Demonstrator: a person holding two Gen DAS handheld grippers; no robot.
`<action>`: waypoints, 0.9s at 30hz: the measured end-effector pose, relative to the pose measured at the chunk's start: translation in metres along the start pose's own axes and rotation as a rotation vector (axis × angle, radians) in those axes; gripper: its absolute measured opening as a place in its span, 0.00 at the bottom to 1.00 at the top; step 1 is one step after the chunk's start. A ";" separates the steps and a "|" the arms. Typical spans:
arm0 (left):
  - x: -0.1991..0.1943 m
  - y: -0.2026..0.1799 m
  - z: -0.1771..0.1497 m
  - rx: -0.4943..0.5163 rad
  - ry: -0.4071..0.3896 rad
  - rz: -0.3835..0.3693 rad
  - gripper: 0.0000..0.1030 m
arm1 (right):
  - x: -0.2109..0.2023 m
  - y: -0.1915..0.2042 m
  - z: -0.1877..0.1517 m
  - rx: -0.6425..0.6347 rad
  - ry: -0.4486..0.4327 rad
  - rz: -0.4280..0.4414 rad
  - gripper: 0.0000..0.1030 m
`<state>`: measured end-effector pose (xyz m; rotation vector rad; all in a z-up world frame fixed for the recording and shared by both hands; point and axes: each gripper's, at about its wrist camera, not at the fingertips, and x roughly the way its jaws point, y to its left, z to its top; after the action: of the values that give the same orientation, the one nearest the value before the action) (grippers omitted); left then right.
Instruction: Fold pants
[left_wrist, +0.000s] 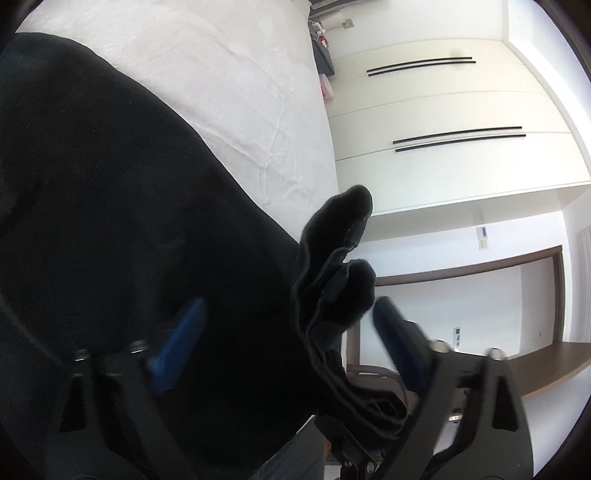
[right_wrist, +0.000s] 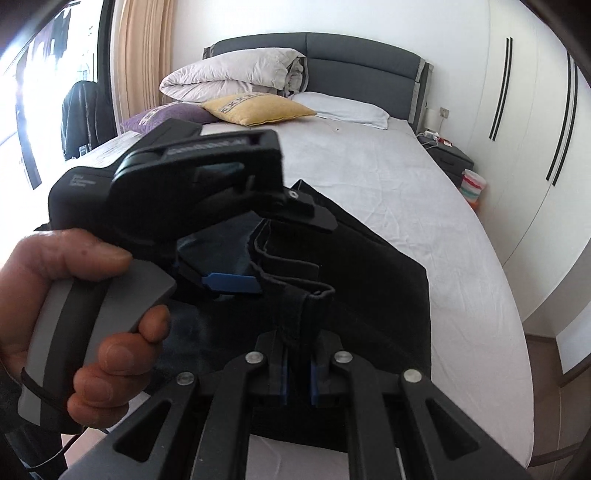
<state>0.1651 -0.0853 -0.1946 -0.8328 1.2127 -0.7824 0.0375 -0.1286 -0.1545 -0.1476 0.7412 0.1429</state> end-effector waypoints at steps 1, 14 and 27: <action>0.002 0.001 0.001 -0.004 0.021 -0.004 0.43 | 0.000 0.005 0.001 -0.012 0.000 0.000 0.09; -0.055 0.020 0.018 0.090 0.015 0.087 0.07 | 0.007 0.050 0.009 -0.080 -0.023 0.068 0.09; -0.054 0.057 0.013 0.084 0.019 0.184 0.08 | 0.030 0.071 -0.010 -0.116 0.059 0.146 0.13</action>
<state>0.1721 -0.0089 -0.2170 -0.6365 1.2460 -0.6878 0.0394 -0.0588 -0.1881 -0.2085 0.8027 0.3215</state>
